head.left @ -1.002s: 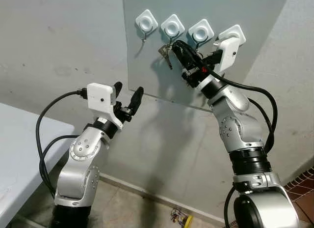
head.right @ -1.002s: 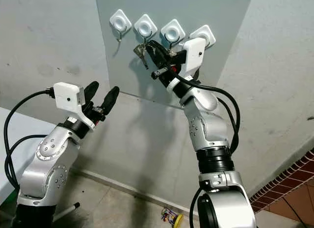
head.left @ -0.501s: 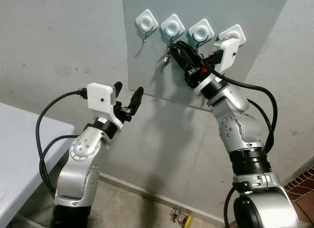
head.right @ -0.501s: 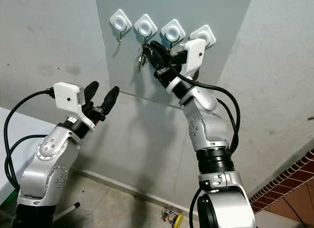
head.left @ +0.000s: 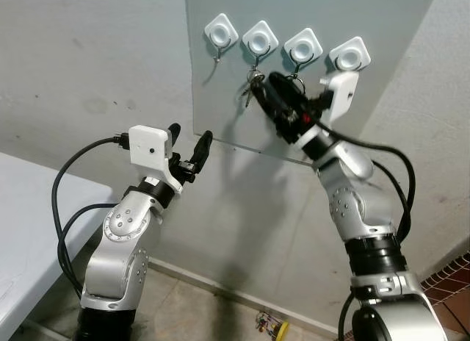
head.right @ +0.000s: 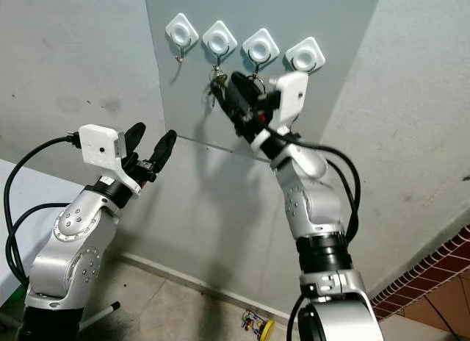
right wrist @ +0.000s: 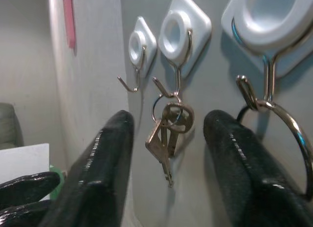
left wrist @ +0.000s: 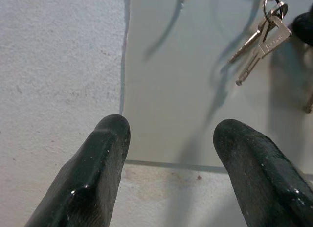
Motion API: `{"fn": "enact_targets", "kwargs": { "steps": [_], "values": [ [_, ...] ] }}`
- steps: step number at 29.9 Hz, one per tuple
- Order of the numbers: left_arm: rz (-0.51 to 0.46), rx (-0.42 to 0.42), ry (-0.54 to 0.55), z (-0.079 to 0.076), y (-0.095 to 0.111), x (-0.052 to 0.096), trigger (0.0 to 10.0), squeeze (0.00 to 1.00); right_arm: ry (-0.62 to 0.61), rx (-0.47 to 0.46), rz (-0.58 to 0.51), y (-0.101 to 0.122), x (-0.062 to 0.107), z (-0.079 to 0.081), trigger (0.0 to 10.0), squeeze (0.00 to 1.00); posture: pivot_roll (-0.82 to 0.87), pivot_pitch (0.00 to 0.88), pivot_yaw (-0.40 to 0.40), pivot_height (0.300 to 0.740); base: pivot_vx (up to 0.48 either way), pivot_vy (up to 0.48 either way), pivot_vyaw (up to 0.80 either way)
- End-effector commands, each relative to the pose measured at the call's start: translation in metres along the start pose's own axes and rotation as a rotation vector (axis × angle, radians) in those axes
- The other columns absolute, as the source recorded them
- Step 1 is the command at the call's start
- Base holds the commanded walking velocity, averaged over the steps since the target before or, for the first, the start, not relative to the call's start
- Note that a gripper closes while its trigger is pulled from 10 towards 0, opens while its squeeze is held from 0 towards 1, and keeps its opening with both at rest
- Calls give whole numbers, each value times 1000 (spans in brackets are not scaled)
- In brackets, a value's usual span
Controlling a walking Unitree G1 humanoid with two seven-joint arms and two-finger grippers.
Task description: Hang keys on a hook
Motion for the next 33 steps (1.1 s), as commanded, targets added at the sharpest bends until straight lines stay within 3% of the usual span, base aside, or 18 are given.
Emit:
{"fn": "enact_targets", "kwargs": {
  "steps": [1, 7, 21, 23, 25, 28, 29, 30, 31, 32, 33],
  "values": [
    [1, -8, 5, 1, -1, 0, 10000, 0, 6, -7, -33, 5, 2, 1, 10000, 0, -97, 22, -24, 740, 0, 0, 0],
    [1, -13, 5, 1, -1, -1, 10000, 0, 35, -19, -48, 5, 5, 7, 10000, 0, -99, 23, -23, 740, 0, 0, 0],
    [0, -57, 36, 6, -8, 2, 10000, 0, 203, -20, 103, -27, 23, 32, 10000, 0, -94, 18, -25, 740, 0, 0, 0],
    [100, -69, 90, 17, -45, 12, 10000, 0, 179, -33, 249, -73, 46, 34, 10000, 0, -95, 7, -19, 740, 0, 0, 0],
    [169, -69, 129, 25, -73, 24, 10000, 0, 147, -54, 346, -104, 66, 36, 10000, 0, -95, 6, -18, 740, 0, 0, 0],
    [222, -31, 155, 32, -99, 36, 10000, 0, 95, -82, 416, -126, 81, 35, 10000, 0, -95, 0, -15, 740, 0, 0, 0],
    [294, 49, 195, 38, -123, 48, 10000, 0, 21, -99, 476, -143, 93, 32, 10000, 0, -98, 0, -13, 740, 0, 0, 0],
    [294, 49, 195, 38, -123, 48, 10000, 0, 21, -99, 476, -143, 93, 32, 10000, 0, -98, 0, -13, 740, 0, 0, 0],
    [320, 64, 204, 40, -131, 51, 10000, 0, -5, -106, 500, -149, 97, 31, 10000, 0, -98, 0, -13, 740, 0, 0, 0],
    [391, 63, 200, 40, -152, 63, 10000, 0, -54, -108, 549, -162, 109, 29, 10000, 0, -94, 0, -10, 740, 0, 0, 0],
    [391, 63, 200, 40, -152, 63, 10000, 0, -54, -108, 549, -162, 109, 29, 10000, 0, -94, 0, -10, 740, 0, 0, 0]
  ]
}}
Point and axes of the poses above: a point about 5 cm out from each wrist's last joint towards the gripper, its own x axis pointing back from the gripper into the wrist, its own y axis along the axis of the wrist's last joint, z = x × y, the point moved 3 cm from there along -x, pointing out of the wrist towards the gripper, and after that the axes turned 3 degrees about x, right-handed, at the moved point
